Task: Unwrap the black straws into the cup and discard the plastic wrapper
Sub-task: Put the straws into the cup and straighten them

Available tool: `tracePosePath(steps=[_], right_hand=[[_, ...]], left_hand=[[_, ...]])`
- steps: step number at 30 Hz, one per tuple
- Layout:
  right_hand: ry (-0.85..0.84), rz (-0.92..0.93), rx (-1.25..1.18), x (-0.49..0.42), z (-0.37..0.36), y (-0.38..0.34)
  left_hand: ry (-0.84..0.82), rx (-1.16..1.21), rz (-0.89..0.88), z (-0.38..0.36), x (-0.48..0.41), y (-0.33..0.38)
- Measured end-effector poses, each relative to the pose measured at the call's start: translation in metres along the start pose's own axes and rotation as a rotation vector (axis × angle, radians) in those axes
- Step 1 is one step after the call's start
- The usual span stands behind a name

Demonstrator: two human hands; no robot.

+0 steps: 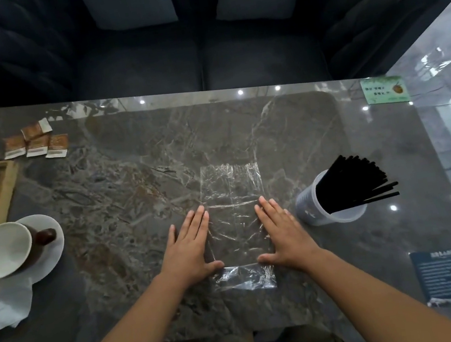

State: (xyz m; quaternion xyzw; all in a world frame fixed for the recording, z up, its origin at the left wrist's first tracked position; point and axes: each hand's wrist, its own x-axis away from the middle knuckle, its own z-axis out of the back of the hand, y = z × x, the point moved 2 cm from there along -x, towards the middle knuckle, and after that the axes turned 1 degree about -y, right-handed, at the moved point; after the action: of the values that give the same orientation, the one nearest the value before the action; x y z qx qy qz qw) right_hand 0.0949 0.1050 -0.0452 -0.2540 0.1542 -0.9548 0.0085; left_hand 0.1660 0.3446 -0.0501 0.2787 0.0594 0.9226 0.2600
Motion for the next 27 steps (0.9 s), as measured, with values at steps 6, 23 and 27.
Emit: tracePosePath(steps=[6,23,27], right_hand=[[-0.021,-0.010,0.033,-0.003,0.001,-0.004],[0.050,0.008,-0.212,0.015,0.047,-0.020],[0.135,0.049,-0.294,0.033,0.085,-0.023]], left_hand=[[-0.088,0.002,0.025,0.002,-0.003,0.005],[-0.112,0.092,0.071,0.065,-0.009,0.042],[0.018,0.113,-0.063,0.084,-0.006,0.068]])
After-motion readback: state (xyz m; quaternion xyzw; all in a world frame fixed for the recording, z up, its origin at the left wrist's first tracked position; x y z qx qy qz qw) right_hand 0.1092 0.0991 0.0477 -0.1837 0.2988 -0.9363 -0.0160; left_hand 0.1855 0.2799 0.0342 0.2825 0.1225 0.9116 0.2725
